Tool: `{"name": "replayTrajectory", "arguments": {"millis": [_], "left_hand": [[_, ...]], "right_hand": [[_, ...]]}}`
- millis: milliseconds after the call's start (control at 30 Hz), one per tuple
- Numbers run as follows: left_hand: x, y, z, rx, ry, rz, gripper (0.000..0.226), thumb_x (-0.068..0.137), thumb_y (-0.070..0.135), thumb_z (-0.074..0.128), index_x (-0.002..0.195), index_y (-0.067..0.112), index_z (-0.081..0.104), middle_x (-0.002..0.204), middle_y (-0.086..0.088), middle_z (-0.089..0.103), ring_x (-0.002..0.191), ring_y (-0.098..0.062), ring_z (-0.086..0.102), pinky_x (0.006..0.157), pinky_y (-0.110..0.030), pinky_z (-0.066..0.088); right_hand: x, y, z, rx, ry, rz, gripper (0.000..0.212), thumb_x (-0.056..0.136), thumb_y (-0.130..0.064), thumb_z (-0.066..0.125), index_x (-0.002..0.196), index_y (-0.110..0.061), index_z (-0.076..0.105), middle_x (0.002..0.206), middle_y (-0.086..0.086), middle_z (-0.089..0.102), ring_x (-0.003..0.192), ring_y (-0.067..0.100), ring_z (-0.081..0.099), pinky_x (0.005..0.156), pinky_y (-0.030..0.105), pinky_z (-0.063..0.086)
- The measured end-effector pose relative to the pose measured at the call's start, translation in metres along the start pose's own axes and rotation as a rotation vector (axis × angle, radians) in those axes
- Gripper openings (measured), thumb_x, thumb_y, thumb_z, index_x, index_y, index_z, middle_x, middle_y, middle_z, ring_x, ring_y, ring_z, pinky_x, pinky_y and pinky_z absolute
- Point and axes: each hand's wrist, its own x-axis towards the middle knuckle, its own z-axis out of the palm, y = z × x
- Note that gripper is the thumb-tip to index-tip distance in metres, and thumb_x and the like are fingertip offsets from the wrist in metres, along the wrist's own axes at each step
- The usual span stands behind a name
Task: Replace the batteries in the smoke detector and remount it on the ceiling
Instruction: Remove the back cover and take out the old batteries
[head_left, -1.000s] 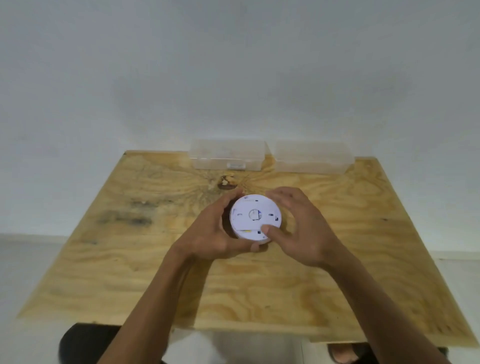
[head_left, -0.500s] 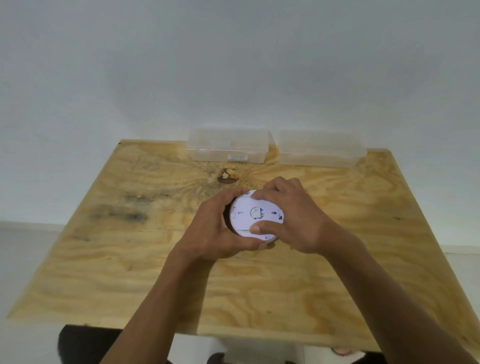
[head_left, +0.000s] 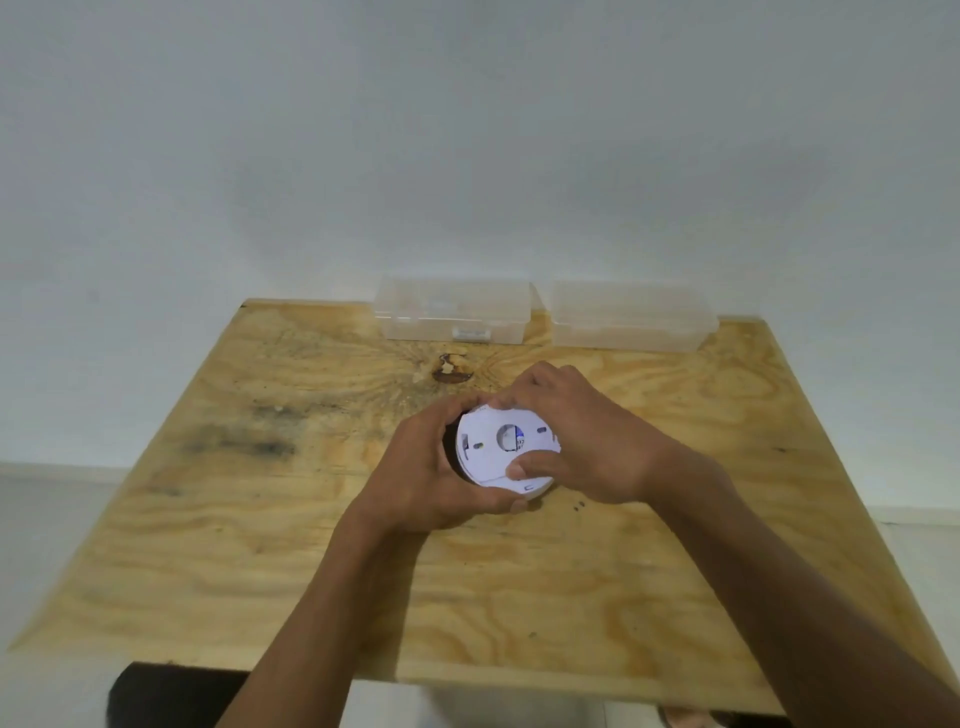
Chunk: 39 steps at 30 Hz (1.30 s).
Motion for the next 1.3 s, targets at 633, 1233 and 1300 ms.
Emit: {"name": "replayTrajectory", "arguments": {"millis": [633, 1233, 1300], "left_hand": [[-0.004, -0.007, 0.007, 0.001, 0.010, 0.042, 0.102, 0.046, 0.032, 0.103, 0.135, 0.021, 0.055, 0.121, 0.020, 0.067, 0.110, 0.008, 0.064, 0.087, -0.011, 0.051], [-0.007, -0.011, 0.012, 0.052, 0.090, 0.080, 0.084, 0.059, 0.037, 0.094, 0.133, 0.024, 0.058, 0.119, 0.027, 0.067, 0.111, 0.005, 0.064, 0.086, -0.013, 0.053], [-0.007, -0.011, 0.011, 0.056, 0.089, 0.079, 0.084, 0.059, 0.037, 0.094, 0.133, 0.023, 0.057, 0.119, 0.025, 0.067, 0.111, 0.006, 0.064, 0.086, -0.012, 0.053]], "right_hand": [[-0.021, 0.027, -0.004, -0.010, 0.427, 0.321, 0.059, 0.089, -0.041, 0.067, 0.141, -0.017, 0.053, 0.140, 0.006, 0.054, 0.128, 0.026, 0.042, 0.103, 0.030, 0.032], [-0.032, 0.050, 0.069, -0.031, 0.726, 0.547, 0.033, 0.084, -0.034, 0.066, 0.111, -0.015, 0.069, 0.118, 0.004, 0.064, 0.113, 0.027, 0.051, 0.091, 0.043, 0.048], [-0.032, 0.050, 0.069, -0.026, 0.714, 0.542, 0.032, 0.084, -0.034, 0.065, 0.110, -0.016, 0.069, 0.117, 0.003, 0.063, 0.112, 0.026, 0.049, 0.091, 0.043, 0.048]]}}
